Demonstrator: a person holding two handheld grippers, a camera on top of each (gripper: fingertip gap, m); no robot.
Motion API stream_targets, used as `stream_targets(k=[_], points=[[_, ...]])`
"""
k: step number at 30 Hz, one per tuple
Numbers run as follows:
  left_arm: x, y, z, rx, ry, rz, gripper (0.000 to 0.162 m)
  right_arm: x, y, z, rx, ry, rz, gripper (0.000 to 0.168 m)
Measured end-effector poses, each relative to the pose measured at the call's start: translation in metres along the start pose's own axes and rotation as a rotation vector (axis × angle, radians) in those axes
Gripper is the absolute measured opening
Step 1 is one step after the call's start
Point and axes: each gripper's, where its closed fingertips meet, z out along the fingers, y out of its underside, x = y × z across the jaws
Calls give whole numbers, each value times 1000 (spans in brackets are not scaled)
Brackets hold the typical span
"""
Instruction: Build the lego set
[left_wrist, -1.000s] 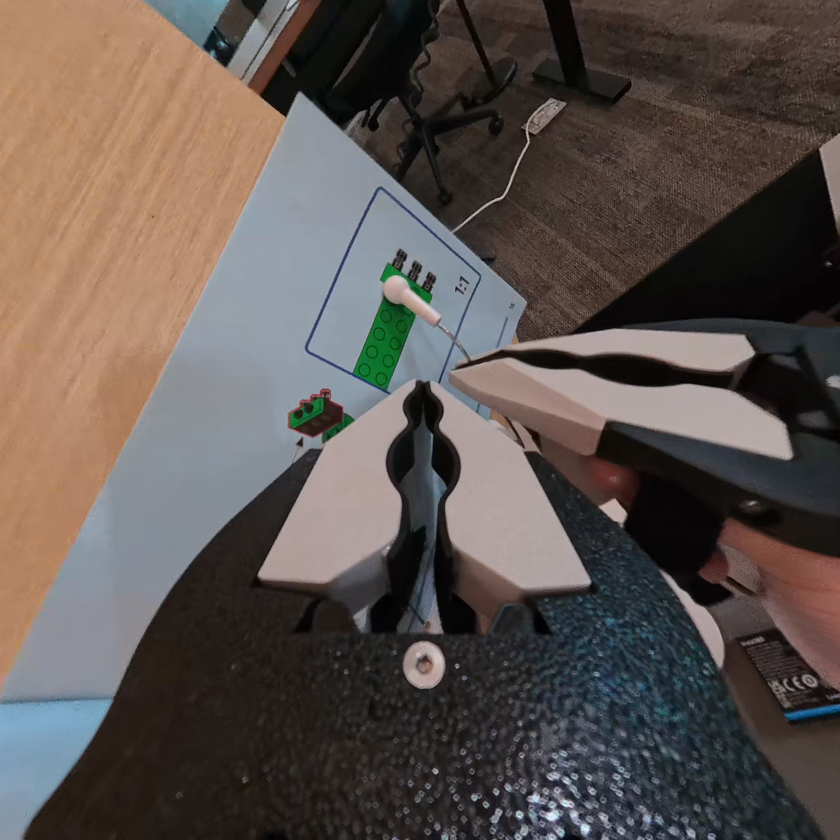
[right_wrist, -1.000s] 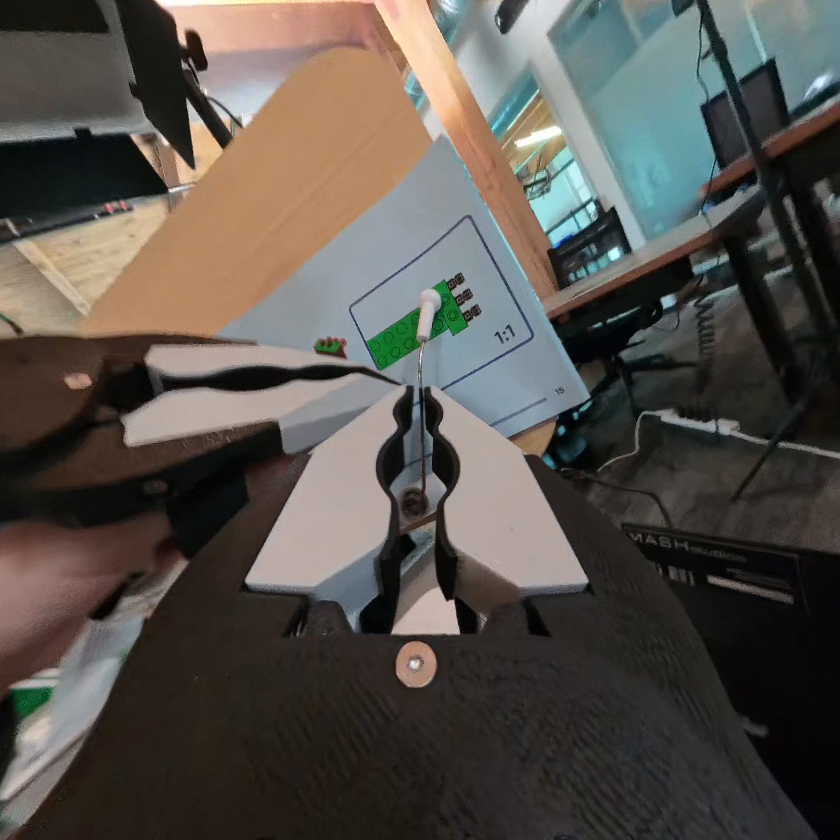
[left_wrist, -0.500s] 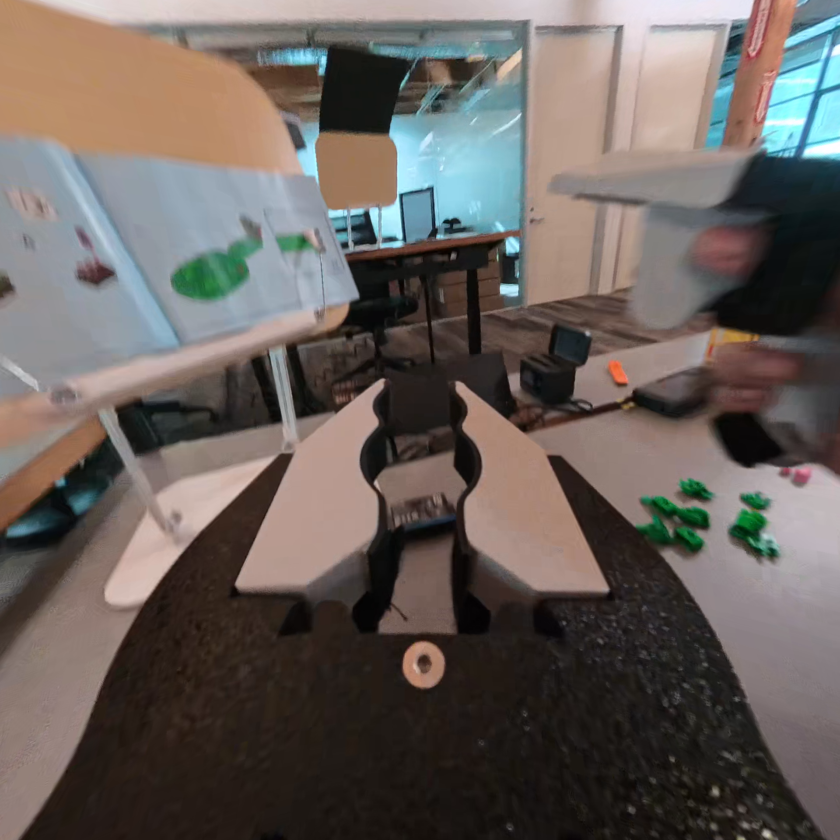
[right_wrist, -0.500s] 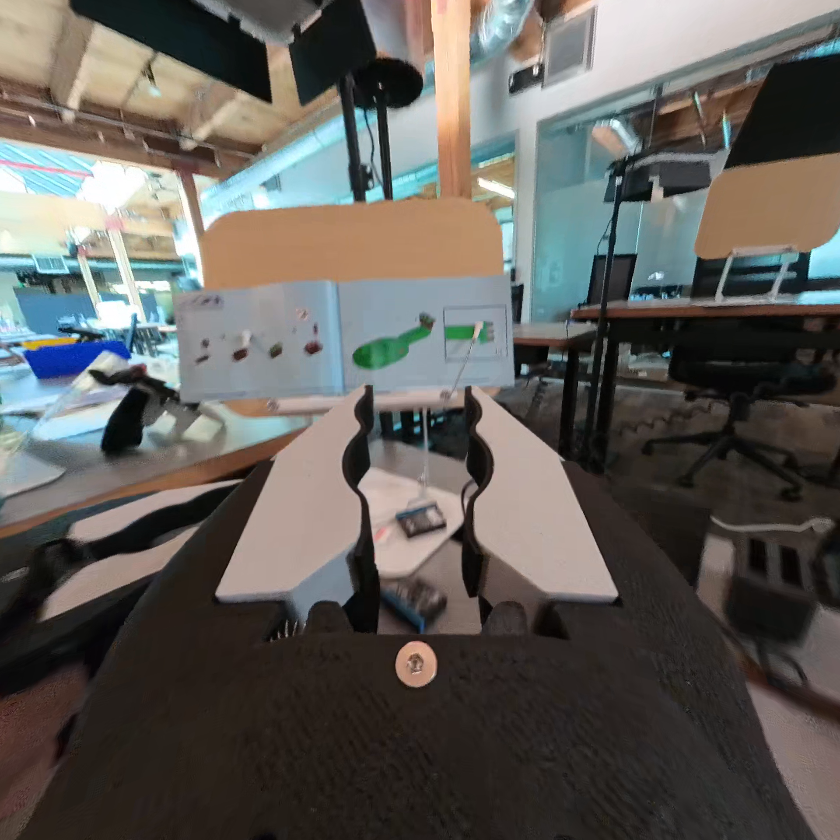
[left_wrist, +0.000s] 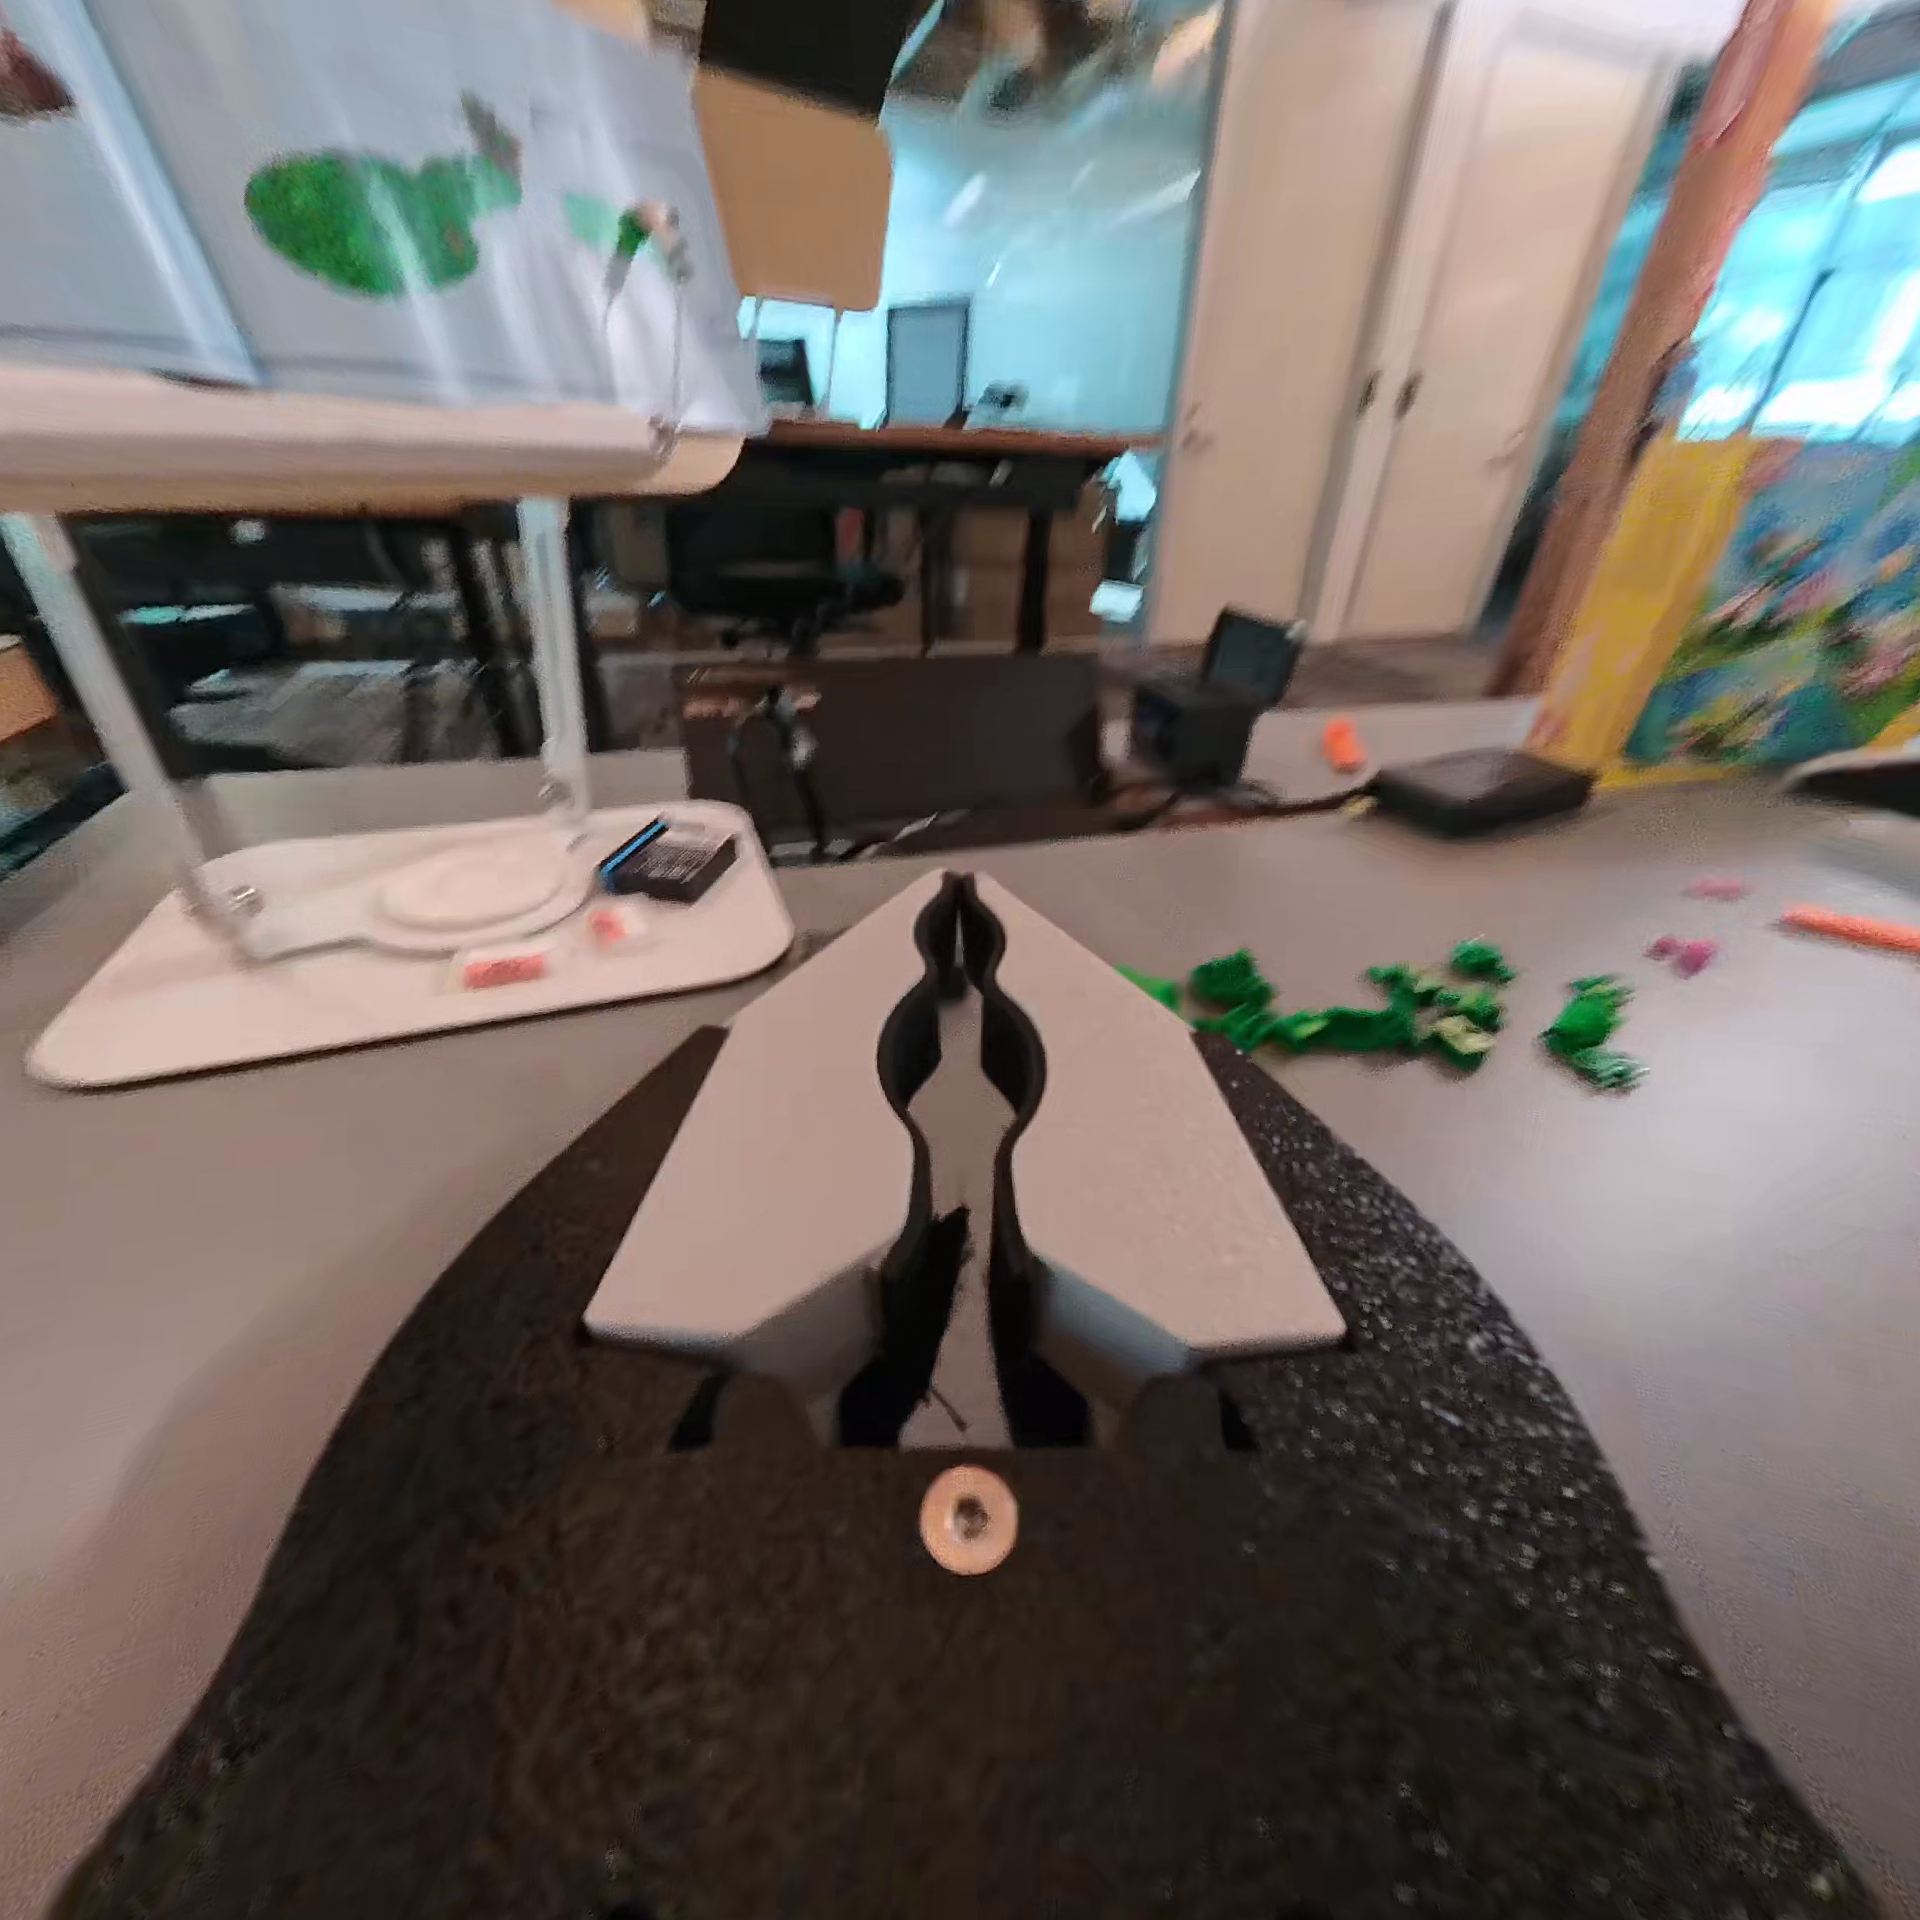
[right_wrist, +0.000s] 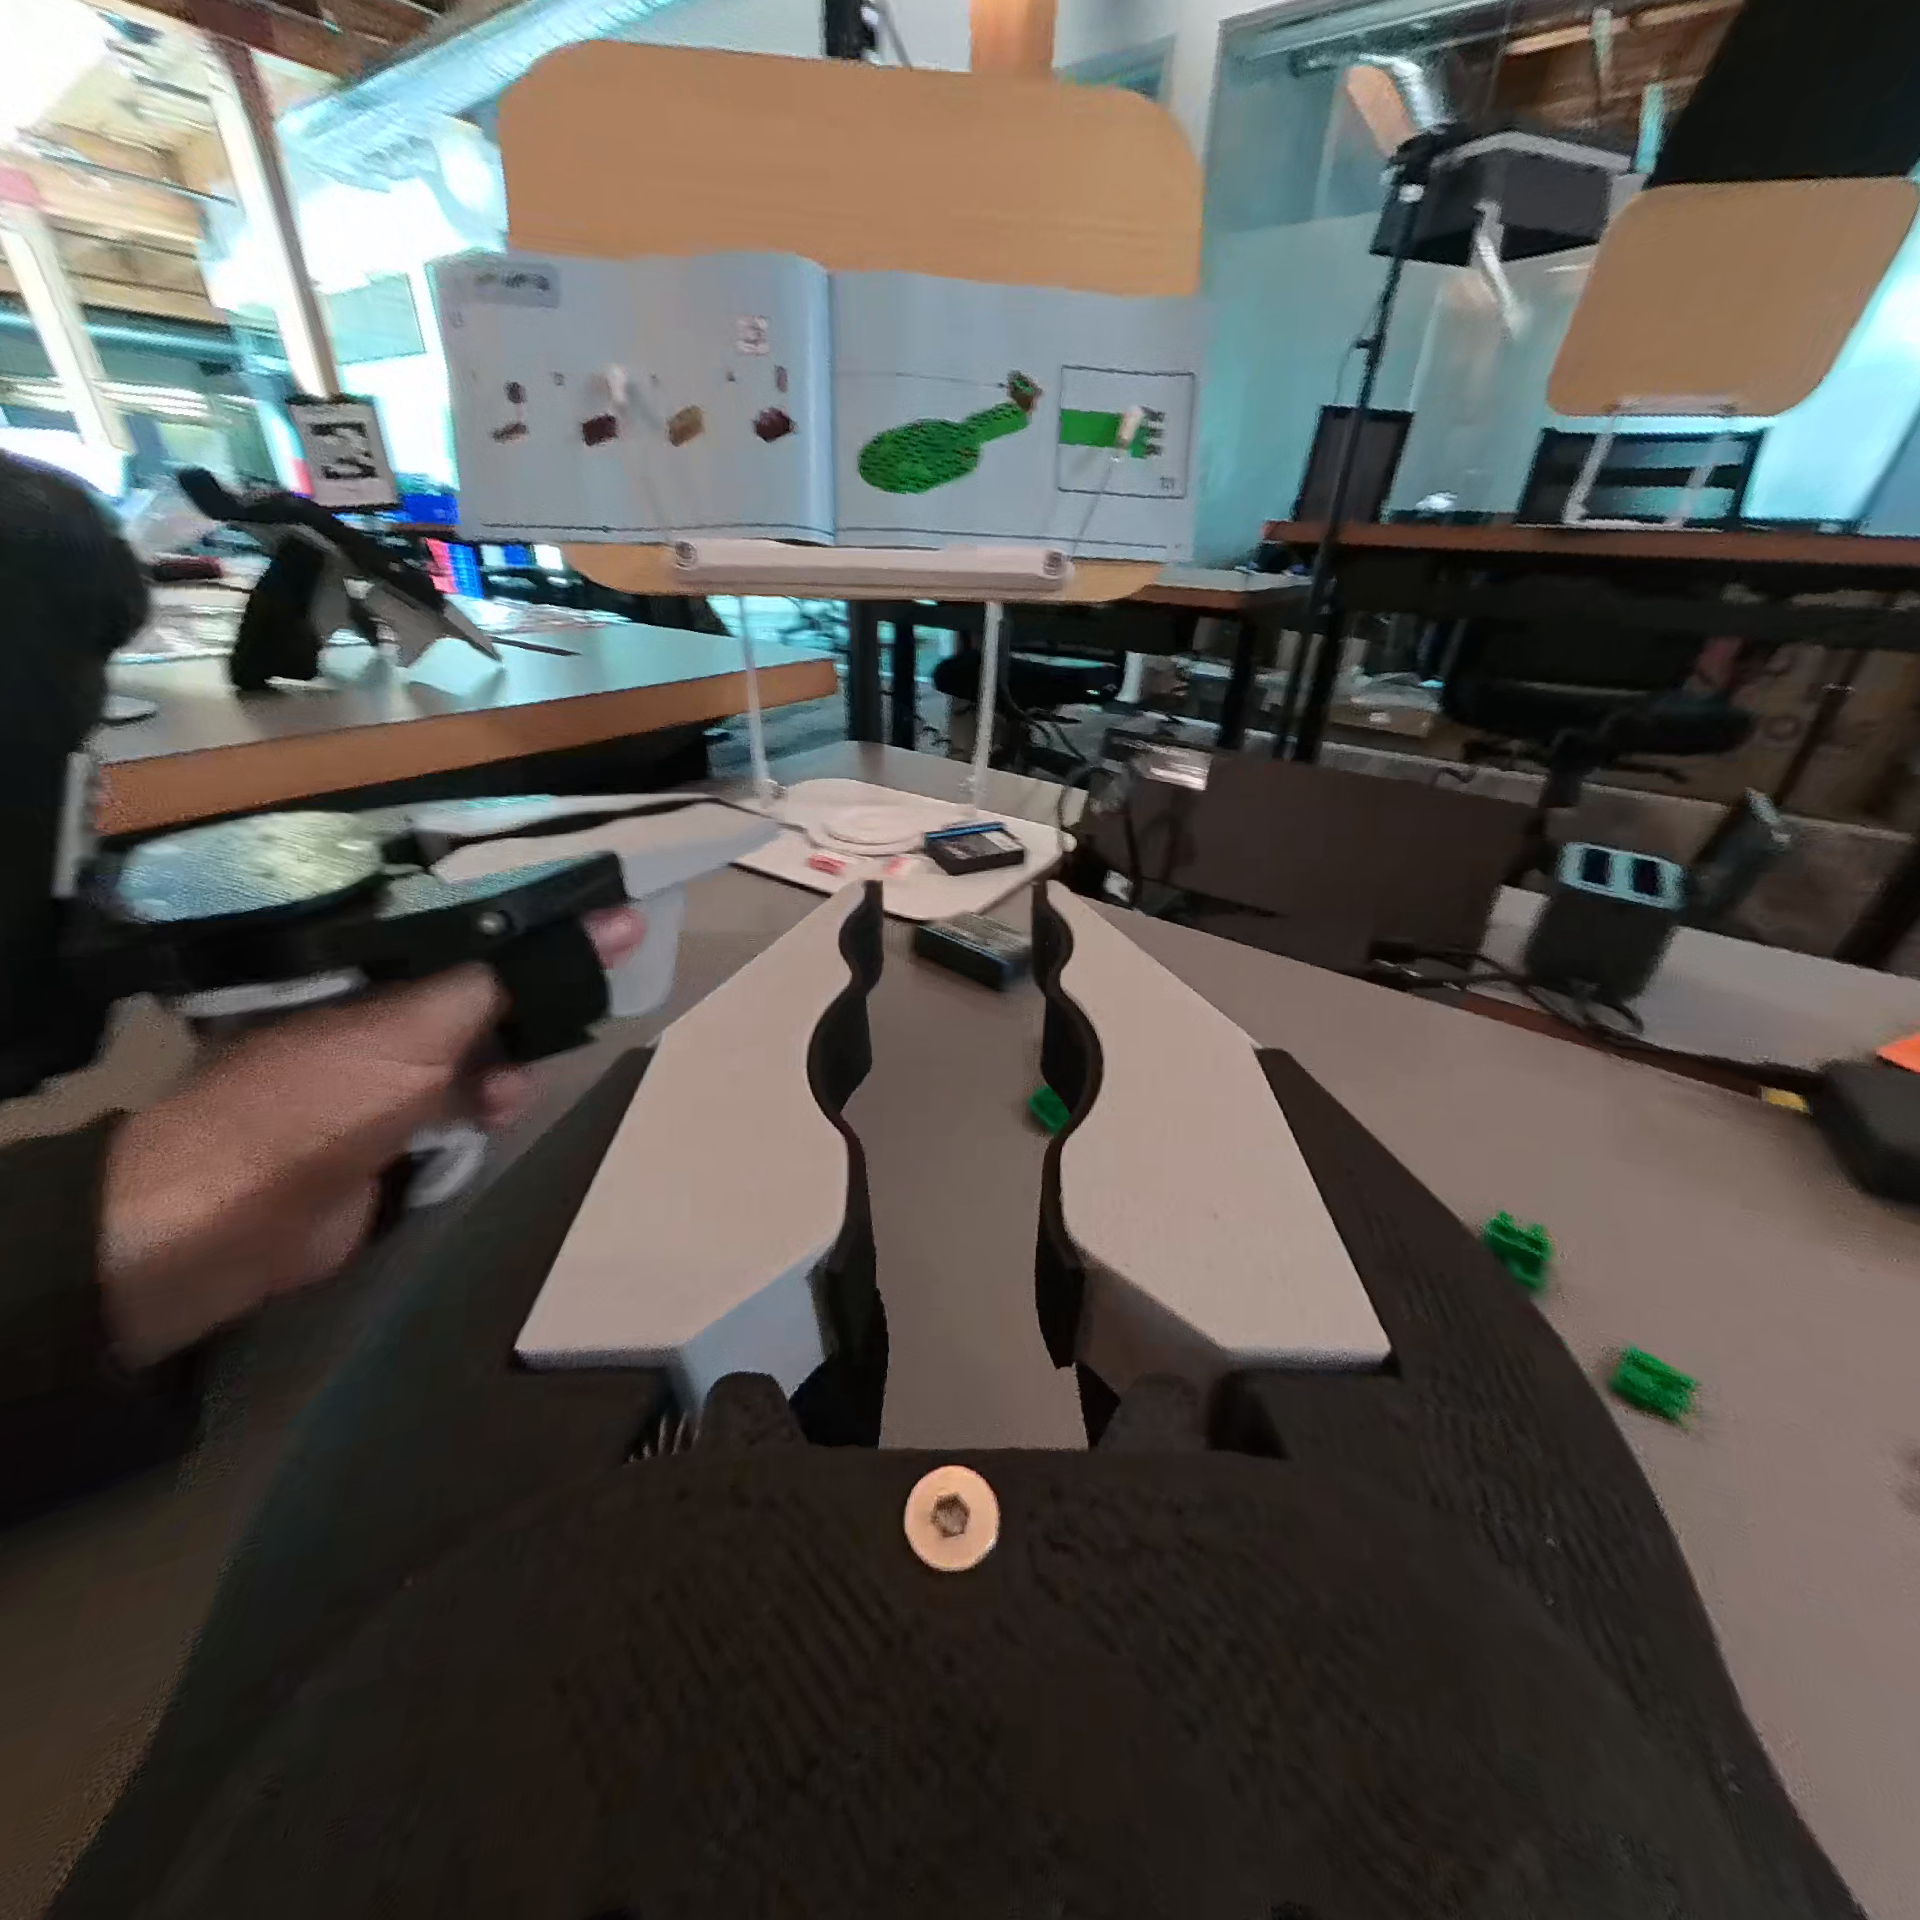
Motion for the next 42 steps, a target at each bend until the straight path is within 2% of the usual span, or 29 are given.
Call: stream_targets(k=[4,8,12,20,24,26,29,35,39,42], points=[[-15,8,3,-64,-23,-49,0,23,1,-7,7,106,60,25],[-18,14,7,-107,-2,-114,0,30,-4,-12,23,151,-10,22],[-16,18,9,-135,8,-98,0,35,3,-11,5,166,-6,21],[-17,20,11,-149,28,-143,0,42,-3,-16,64,199,14,18],[-13,21,12,-160,38,-107,0,42,-17,-22,131,187,57,18],[-4,17,14,-136,70,-90,0,43,-32,-29,199,183,56,19],[34,5,15,-48,235,-106,0,50,-43,-38,261,212,33,19],[82,0,10,16,366,37,0,68,-51,-50,304,266,29,18],[92,-1,8,20,404,-9,0,79,-50,-56,316,320,10,18],[96,-3,7,28,419,-12,0,83,-54,-63,344,380,-91,19]])
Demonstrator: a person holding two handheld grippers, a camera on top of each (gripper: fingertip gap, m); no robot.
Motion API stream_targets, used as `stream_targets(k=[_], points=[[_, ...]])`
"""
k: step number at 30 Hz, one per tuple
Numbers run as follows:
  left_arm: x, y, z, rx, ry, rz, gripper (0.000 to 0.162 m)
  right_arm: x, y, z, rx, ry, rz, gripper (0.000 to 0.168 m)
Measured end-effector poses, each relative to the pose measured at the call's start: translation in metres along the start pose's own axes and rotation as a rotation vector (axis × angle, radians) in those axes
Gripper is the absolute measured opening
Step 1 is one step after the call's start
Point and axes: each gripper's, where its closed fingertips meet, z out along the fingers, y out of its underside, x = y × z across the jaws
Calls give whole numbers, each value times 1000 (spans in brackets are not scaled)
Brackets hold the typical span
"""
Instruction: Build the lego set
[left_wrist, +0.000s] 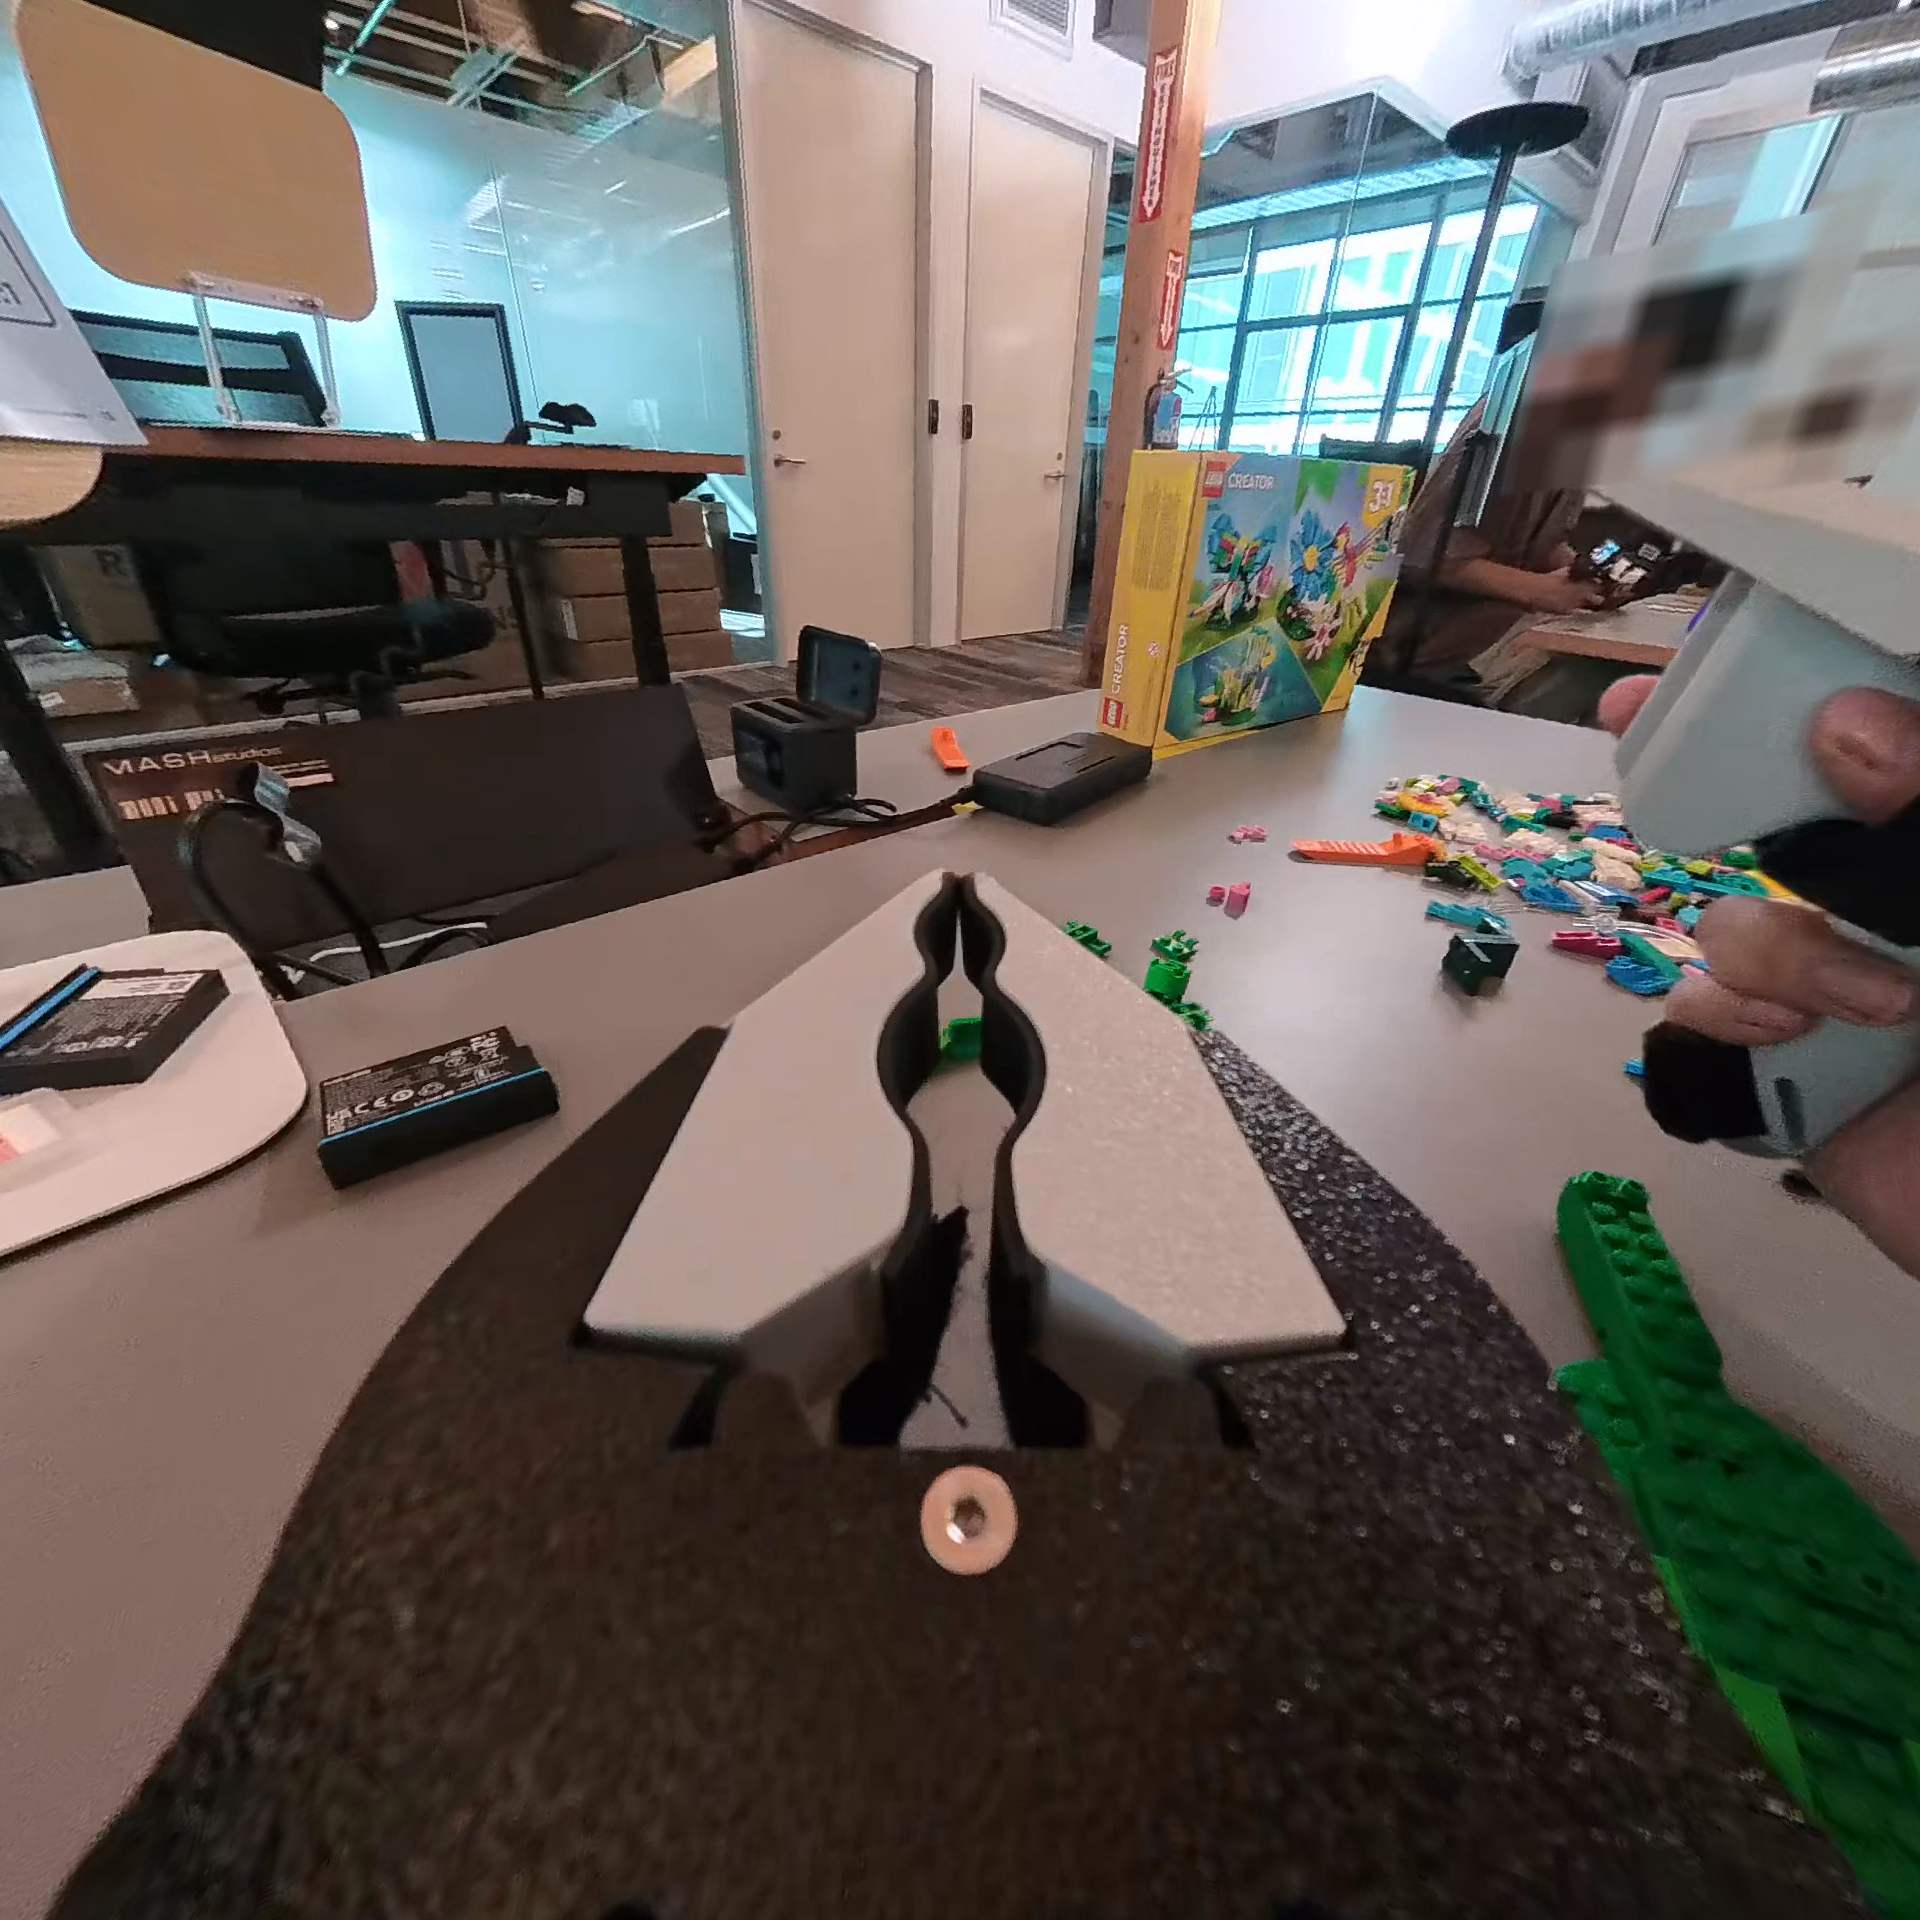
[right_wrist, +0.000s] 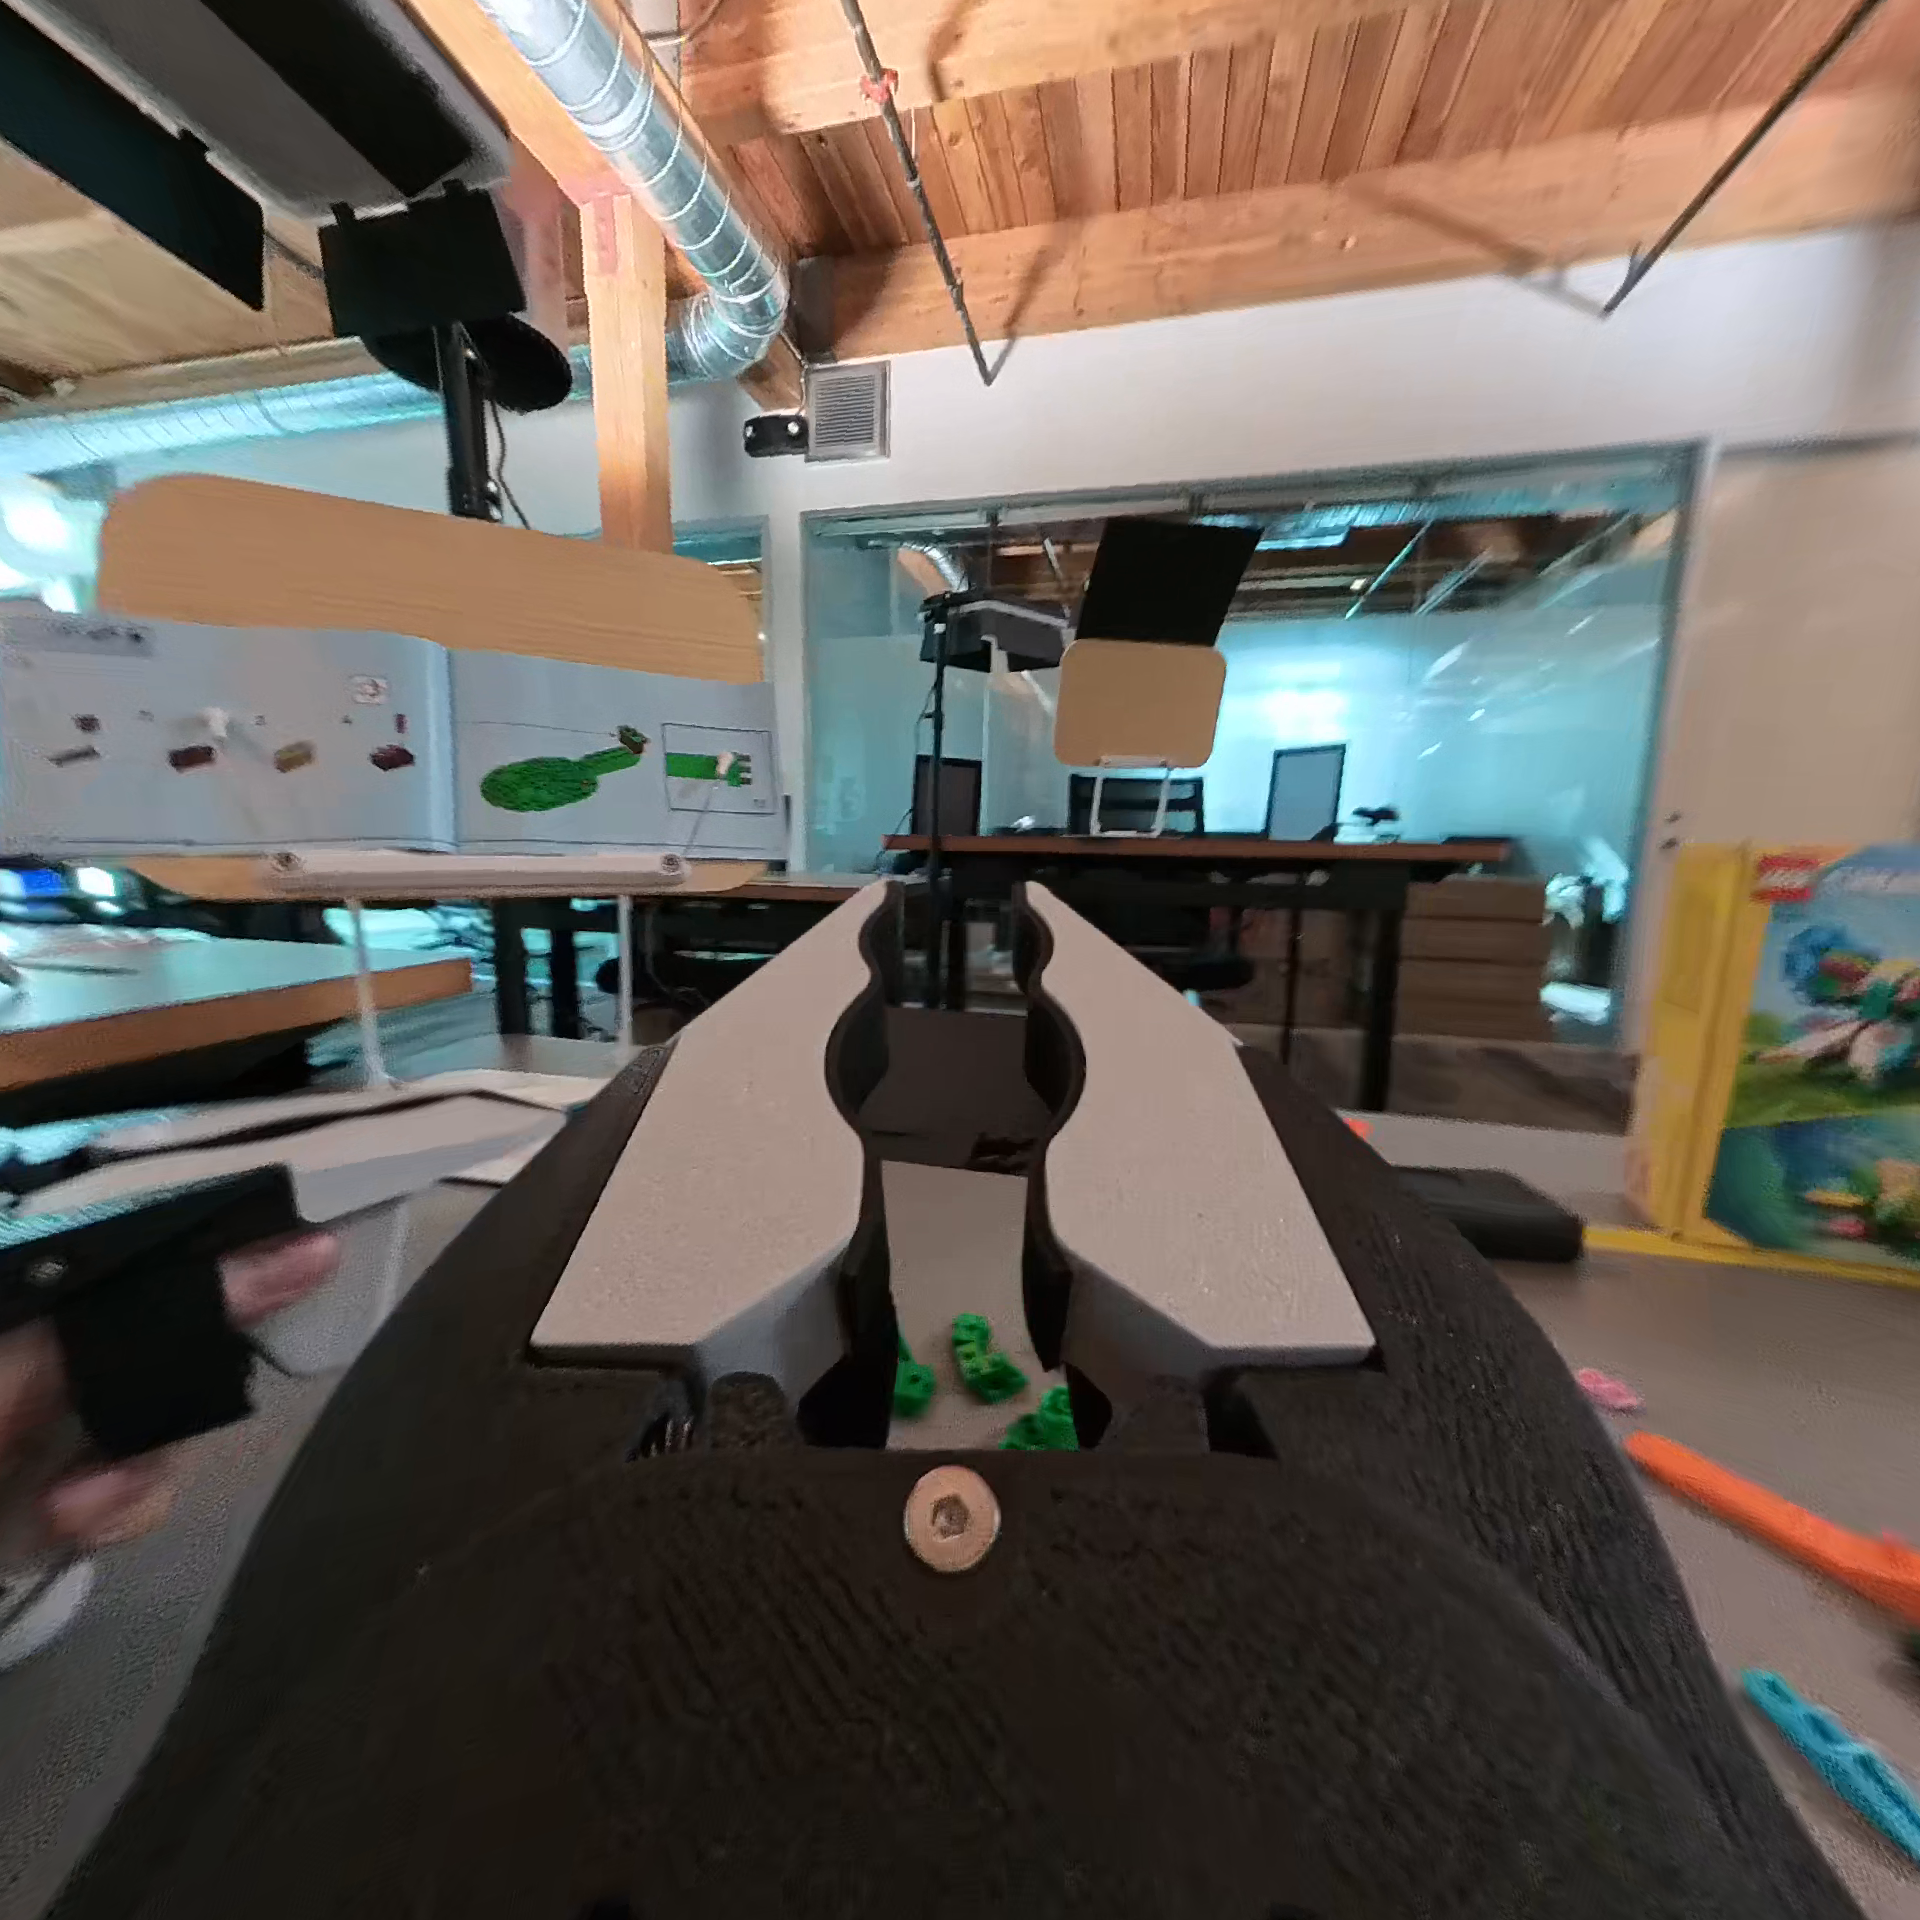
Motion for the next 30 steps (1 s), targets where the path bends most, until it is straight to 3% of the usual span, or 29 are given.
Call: stream_targets(k=[3,30], points=[[0,-2,-1,16,-3,6,0,0,4,0,-6,10,-67,18],[1,-6,-2,39,14,-18,0,-11,10,0,-17,-41,-69,13]])
